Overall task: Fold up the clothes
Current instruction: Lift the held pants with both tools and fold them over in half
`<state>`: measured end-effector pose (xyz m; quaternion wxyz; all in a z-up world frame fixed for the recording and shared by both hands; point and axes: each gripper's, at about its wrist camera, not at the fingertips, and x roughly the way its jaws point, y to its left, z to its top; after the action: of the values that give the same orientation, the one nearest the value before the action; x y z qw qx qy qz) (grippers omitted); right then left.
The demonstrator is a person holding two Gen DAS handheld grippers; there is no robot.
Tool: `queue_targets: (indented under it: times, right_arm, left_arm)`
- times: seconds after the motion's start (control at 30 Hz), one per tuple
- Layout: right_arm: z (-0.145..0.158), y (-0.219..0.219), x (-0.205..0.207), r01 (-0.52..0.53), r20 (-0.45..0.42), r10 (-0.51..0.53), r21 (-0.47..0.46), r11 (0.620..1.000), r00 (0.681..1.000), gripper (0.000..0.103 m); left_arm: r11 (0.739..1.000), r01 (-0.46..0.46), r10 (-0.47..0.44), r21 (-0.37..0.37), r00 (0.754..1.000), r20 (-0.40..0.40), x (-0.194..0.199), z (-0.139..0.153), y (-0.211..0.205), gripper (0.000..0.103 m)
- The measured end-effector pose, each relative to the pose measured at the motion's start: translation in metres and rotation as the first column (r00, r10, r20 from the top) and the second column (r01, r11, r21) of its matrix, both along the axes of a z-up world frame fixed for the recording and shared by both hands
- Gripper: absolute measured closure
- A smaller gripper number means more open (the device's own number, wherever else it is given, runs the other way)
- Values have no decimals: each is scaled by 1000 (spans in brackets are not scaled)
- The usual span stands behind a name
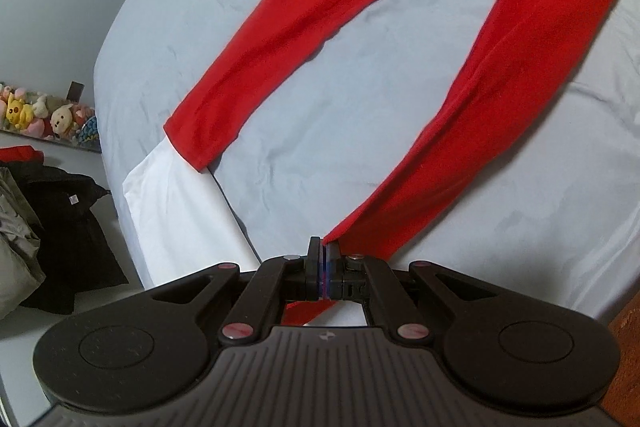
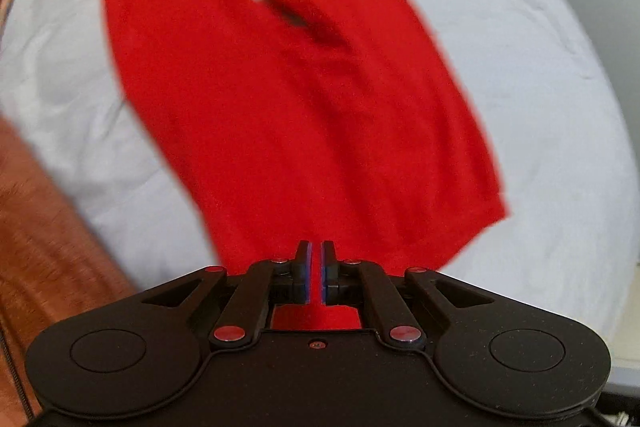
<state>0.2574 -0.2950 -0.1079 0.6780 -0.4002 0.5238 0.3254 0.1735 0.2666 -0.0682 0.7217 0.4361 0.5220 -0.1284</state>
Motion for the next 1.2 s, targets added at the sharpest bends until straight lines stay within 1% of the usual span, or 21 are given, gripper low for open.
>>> queue_targets:
  times: [0.03, 0.1, 0.13, 0.23, 0.3, 0.43, 0.63, 0.8, 0.9, 0.97, 1.07, 1.13, 1.2]
  right_arm:
    - [-3, 0, 0, 10, -19, -10, -3, 1000, 1000, 95]
    - [-8, 1, 1, 34, -57, -34, -10, 999, 998, 87]
    - [-10, 1, 2, 45, -76, -46, -14, 999, 996, 81]
    - [-19, -1, 1, 58, -128, -65, -57, 997, 990, 81]
    - [-23, -3, -1, 50, -141, -61, -86, 995, 988, 81]
    - [-28, -6, -11, -23, -155, 5, -115, 993, 988, 81]
    - [-34, -8, -30, -116, -194, 92, -115, 987, 977, 81]
    - [-34, -10, -39, -136, -146, 120, -106, 985, 982, 81]
    - [-31, -9, -45, -148, -127, 136, -90, 985, 982, 77]
    - [-31, -8, -49, -156, -105, 147, -90, 984, 984, 72]
    - [-33, -8, -51, -147, -95, 138, -89, 985, 986, 72]
    - [-34, -10, -52, -131, -93, 123, -80, 988, 988, 73]
    - [-34, -13, -54, -117, -81, 111, -78, 990, 991, 82]
  left_arm:
    - [1000, 0, 0, 3, 1000, -2, 0, -1, -1, 103]
    - [1000, -2, 2, 6, 1000, -1, 0, -1, -2, 103]
    - [1000, -3, 3, 7, 1000, 1, 0, 0, -2, 103]
    - [1000, 1, -1, 11, 1000, 5, -1, 1, -4, 103]
    - [1000, 4, -4, 16, 1000, 6, -1, 1, -5, 103]
    - [1000, 8, -8, 22, 1000, 3, -1, -2, -5, 102]
    - [1000, -1, 2, 25, 1000, -13, -2, -7, -2, 102]
    - [999, -3, 4, 37, 1000, -27, -1, -10, -2, 102]
    - [999, -8, 9, 37, 1000, -28, 0, -10, -1, 102]
    - [999, -11, 12, 39, 1000, -28, 1, -10, -2, 102]
    - [999, -10, 11, 45, 1000, -26, 1, -10, -4, 102]
    - [999, -10, 11, 46, 1000, -22, 0, -9, -4, 102]
    - [999, -9, 10, 47, 1000, -19, -1, -8, -4, 102]
